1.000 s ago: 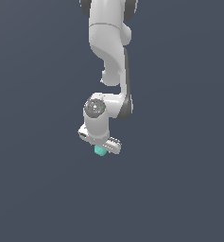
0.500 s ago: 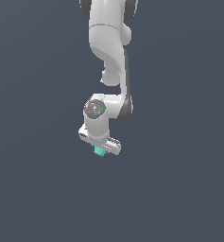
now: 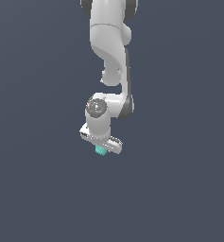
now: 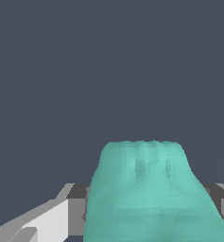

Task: Pick up the object and move it to a goal position.

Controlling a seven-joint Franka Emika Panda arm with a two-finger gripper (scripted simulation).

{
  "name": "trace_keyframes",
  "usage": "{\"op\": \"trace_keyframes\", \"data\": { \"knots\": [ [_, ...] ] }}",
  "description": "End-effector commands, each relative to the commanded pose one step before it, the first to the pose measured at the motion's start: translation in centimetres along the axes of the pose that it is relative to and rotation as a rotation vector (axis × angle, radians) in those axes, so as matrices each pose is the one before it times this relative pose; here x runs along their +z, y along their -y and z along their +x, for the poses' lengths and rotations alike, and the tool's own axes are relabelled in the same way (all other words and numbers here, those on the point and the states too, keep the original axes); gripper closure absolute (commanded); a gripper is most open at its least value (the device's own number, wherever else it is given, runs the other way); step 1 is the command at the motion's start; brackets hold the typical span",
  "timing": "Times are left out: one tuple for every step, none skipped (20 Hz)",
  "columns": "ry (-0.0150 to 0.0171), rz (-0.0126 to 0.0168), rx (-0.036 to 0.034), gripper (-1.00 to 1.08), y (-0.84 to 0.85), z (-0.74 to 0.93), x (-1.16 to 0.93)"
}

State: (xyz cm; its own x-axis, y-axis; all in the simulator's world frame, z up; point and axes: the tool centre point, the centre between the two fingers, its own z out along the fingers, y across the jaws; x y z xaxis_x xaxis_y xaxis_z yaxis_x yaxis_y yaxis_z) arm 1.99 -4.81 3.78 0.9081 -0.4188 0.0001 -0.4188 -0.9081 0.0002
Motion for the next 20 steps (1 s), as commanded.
{"op": "trace_keyframes", "data": {
  "knots": [
    [0.00014, 0.00017, -0.00085, 1.08, 0.392, -0.651, -0.023],
    [0.0, 0.0, 0.0, 1.08, 0.191, -0.351, -0.014],
    [0.0, 0.0, 0.0, 1.08, 0.216, -0.398, -0.015],
    [0.0, 0.0, 0.0, 1.08, 0.243, -0.446, -0.017],
    [0.0, 0.0, 0.0, 1.08, 0.271, -0.497, -0.019],
    [0.0, 0.0, 0.0, 1.08, 0.301, -0.55, -0.021],
    [0.0, 0.0, 0.0, 1.08, 0.332, -0.606, -0.023],
    [0.0, 0.0, 0.0, 1.08, 0.366, -0.665, -0.025],
    [-0.0001, 0.00025, -0.00041, 1.08, 0.423, -0.739, -0.04],
    [0.0, 0.0, 0.0, 1.08, 0.44, -0.795, -0.03],
    [0.0, 0.0, 0.0, 1.08, 0.476, -0.858, -0.033],
    [0.0, 0.0, 0.0, 1.08, 0.511, -0.917, -0.035],
    [0.0, 0.0, 0.0, 1.08, 0.543, -0.971, -0.037],
    [0.0, 0.0, 0.0, 1.08, 0.556, -0.989, -0.038],
    [0.0, 0.0, 0.0, 1.08, 0.549, -0.971, -0.037],
    [0.0, 0.0, 0.0, 1.08, 0.542, -0.952, -0.036],
    [0.0, 0.0, 0.0, 1.08, 0.535, -0.93, -0.036],
    [0.0, 0.0, 0.0, 1.08, 0.525, -0.906, -0.035],
    [0.0, 0.0, 0.0, 1.08, 0.51, -0.876, -0.033],
    [0.0, 0.0, 0.0, 1.08, 0.492, -0.842, -0.032]
  ]
}}
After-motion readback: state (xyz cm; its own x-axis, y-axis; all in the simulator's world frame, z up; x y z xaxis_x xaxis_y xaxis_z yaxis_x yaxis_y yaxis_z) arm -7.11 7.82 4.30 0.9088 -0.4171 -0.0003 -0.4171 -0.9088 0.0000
